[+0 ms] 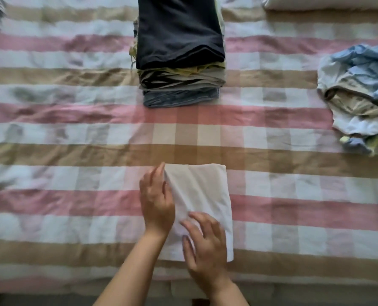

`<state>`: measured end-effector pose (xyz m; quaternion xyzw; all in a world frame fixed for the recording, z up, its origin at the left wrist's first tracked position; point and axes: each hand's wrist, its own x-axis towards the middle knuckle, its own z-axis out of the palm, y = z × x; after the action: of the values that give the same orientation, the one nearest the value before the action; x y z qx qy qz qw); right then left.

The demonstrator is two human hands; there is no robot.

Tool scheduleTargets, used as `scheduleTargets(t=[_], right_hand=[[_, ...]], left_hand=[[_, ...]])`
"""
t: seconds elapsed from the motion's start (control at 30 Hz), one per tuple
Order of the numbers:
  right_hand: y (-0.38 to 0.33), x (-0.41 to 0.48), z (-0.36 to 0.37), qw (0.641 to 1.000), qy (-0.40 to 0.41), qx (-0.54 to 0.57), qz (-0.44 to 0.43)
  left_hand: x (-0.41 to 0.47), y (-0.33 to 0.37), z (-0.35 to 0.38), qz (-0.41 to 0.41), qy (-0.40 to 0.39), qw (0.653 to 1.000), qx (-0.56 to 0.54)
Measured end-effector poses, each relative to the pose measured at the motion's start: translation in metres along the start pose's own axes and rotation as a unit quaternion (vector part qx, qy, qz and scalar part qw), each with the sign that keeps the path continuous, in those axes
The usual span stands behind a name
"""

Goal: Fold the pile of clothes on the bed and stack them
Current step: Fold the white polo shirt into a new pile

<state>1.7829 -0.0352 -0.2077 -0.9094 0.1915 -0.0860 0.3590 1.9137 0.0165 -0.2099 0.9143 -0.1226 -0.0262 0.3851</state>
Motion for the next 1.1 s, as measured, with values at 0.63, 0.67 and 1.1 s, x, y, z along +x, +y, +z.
scheduleTargets(t=[0.63,0.67,1.1], right_hand=[[0.035,-0.002,-0.021,0.856,0.031,0.268,0.442],[0.036,0.003,-0.022,0.852,0.017,0.283,0.441],[0.028,0.012,-0.072,0.844,-0.049,0.317,0.429]], left_hand=[[-0.067,-0.017,-0.014,-0.357,-0.070,0.921,-0.136],[-0.061,-0.018,-0.015,-0.370,-0.074,0.915,-0.144],[-0.060,0.019,-0.050,-0.380,-0.175,0.873,-0.252]])
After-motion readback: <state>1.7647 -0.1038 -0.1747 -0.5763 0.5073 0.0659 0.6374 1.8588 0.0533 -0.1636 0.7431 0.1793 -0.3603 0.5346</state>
